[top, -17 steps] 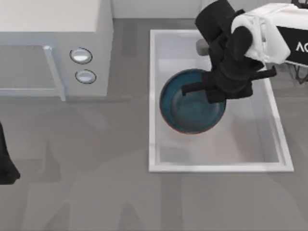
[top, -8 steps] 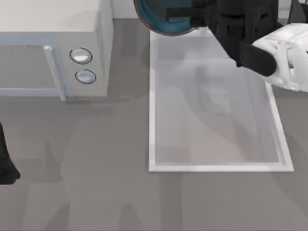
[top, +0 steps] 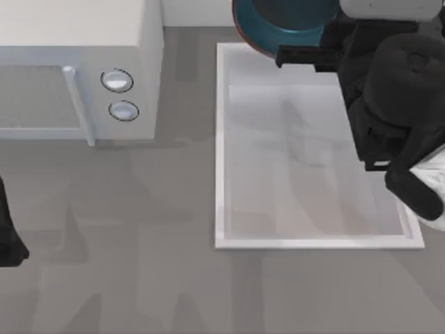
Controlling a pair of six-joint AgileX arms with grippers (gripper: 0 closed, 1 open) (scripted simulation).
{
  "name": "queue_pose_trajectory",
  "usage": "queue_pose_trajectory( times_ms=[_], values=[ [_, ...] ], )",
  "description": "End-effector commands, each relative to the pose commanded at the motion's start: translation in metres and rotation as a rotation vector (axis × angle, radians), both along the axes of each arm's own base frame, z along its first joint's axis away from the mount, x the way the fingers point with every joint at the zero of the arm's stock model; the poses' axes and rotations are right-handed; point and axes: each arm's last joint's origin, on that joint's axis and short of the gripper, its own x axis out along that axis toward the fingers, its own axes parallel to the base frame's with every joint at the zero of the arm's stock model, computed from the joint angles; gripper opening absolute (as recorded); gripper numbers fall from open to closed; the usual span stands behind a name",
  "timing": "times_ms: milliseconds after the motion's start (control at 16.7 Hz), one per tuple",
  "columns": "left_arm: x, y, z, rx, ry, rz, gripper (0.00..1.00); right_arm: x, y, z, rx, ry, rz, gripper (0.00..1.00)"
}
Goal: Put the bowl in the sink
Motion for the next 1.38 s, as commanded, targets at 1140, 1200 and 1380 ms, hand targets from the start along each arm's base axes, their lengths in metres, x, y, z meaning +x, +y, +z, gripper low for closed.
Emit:
queue_pose_trajectory(
  times_ms=[1140, 1200, 1380],
  values=[
    [0.000, 0.000, 0.000, 0.000, 0.000, 0.000, 1.00, -0.007, 0.000, -0.121, -0.087, 0.021, -0.054, 0.00],
    [0.000, 0.000, 0.000, 0.000, 0.000, 0.000, 1.00, -0.008, -0.001, -0.133, -0.084, 0.017, -0.053, 0.00],
    [0.000, 0.000, 0.000, 0.000, 0.000, 0.000, 1.00, -0.014, -0.007, -0.164, -0.085, 0.020, -0.049, 0.00]
  ],
)
